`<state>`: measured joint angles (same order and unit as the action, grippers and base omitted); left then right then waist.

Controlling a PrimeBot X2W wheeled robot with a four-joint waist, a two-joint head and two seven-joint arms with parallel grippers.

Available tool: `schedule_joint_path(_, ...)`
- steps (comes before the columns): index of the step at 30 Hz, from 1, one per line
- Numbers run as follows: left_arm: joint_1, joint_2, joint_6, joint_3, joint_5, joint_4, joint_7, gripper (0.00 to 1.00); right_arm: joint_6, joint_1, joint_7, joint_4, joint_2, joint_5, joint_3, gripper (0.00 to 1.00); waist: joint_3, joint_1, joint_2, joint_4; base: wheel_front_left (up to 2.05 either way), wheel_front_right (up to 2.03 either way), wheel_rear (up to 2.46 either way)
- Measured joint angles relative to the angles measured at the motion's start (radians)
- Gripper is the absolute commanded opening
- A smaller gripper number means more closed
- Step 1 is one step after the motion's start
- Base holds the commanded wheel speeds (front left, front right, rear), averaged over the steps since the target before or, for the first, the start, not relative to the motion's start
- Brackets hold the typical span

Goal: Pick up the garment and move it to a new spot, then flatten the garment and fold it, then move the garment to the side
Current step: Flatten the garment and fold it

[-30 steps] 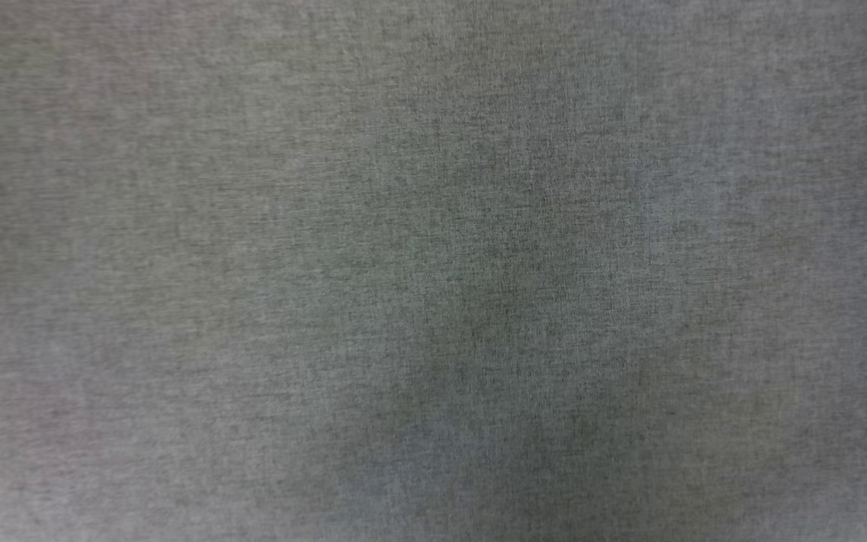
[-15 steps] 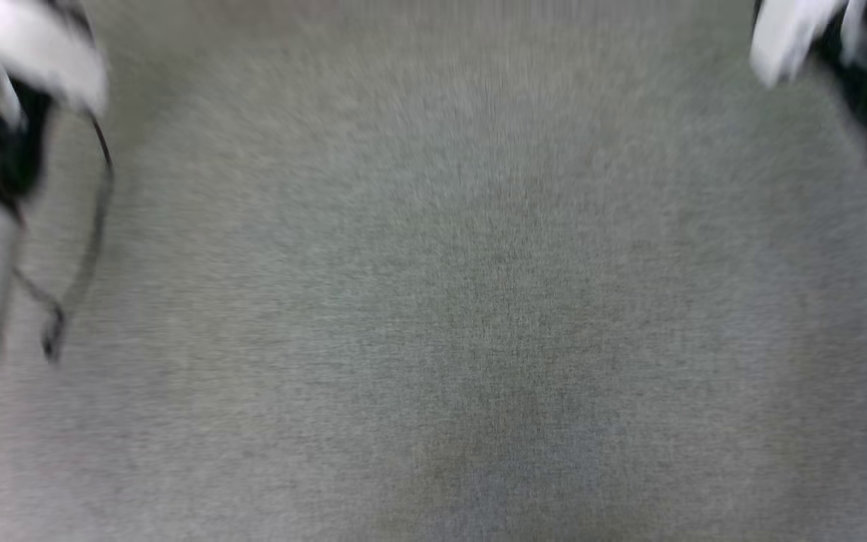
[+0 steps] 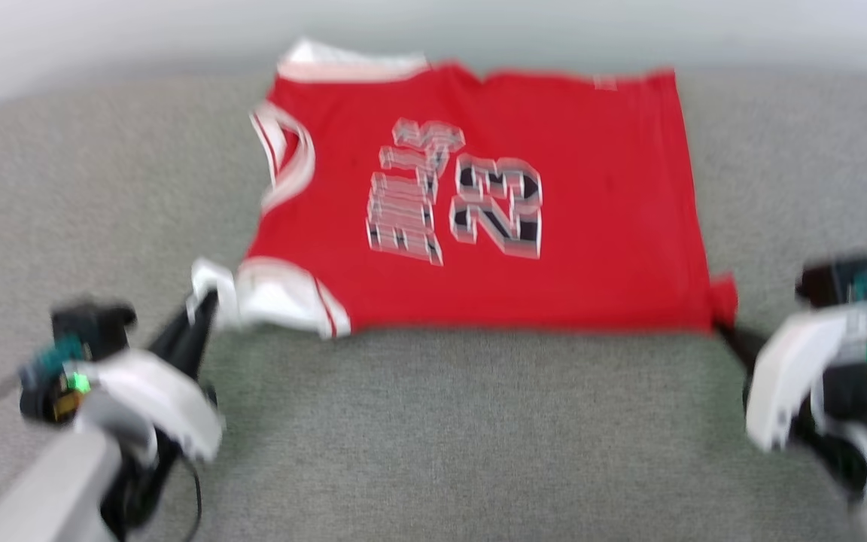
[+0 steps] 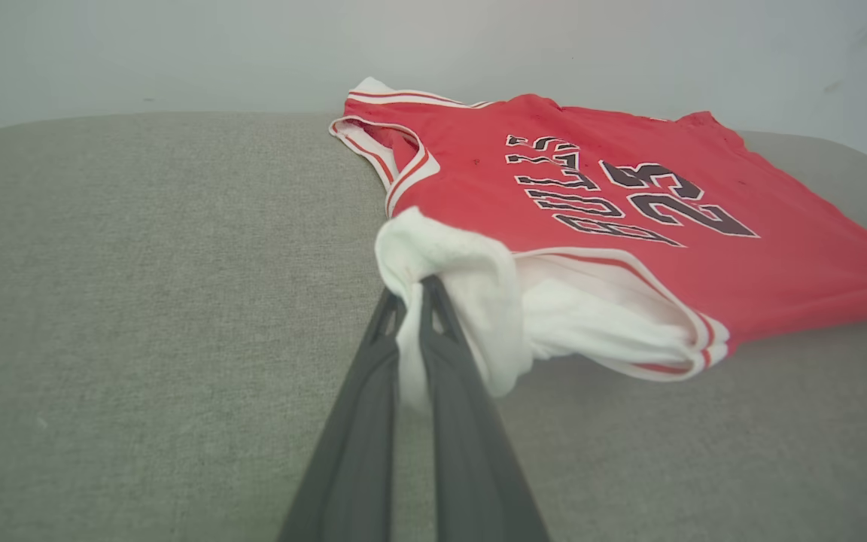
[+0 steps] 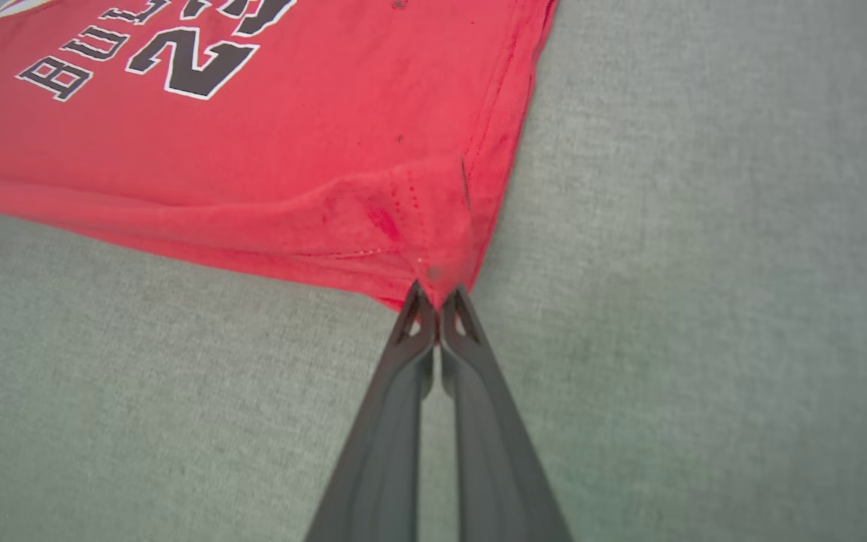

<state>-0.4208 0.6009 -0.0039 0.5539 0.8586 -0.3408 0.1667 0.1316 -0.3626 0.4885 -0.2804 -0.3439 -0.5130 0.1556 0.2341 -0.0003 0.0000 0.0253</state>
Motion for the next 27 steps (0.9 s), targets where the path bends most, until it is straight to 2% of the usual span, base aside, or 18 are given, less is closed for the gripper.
schedule_joint_path(8, 0.284, 0.072, 0.151, 0.016, 0.031, 0.221, -0.051, 0.00, 0.000, 0.341, 0.128, 0.198, 0.096, 0.052, -0.162, 0.00, -0.109, -0.0001, 0.0000, -0.001, 0.00, 0.00, 0.00)
schedule_joint_path(15, 0.501, 0.123, 0.271, 0.015, 0.105, 0.413, -0.121, 0.00, 0.000, 0.545, 0.230, 0.327, 0.183, 0.085, -0.254, 0.00, -0.170, 0.0000, 0.0001, -0.005, 0.00, 0.00, 0.00)
schedule_joint_path(21, 0.584, 0.147, 0.312, 0.019, 0.151, 0.533, -0.169, 0.00, 0.000, 0.577, 0.261, 0.396, 0.193, 0.131, -0.286, 0.00, -0.195, 0.0000, 0.0000, -0.014, 0.00, 0.00, 0.00)
schedule_joint_path(24, 0.562, 0.147, 0.311, 0.013, 0.146, 0.538, -0.168, 0.00, 0.000, 0.552, 0.248, 0.388, 0.195, 0.147, -0.282, 0.00, -0.198, 0.0001, 0.0001, -0.012, 0.00, 0.00, 0.00)
schedule_joint_path(27, 0.494, 0.139, 0.290, 0.014, 0.128, 0.521, -0.173, 0.00, 0.000, 0.497, 0.222, 0.364, 0.197, 0.151, -0.283, 0.00, -0.192, 0.0002, 0.0000, -0.005, 0.00, 0.00, 0.00)
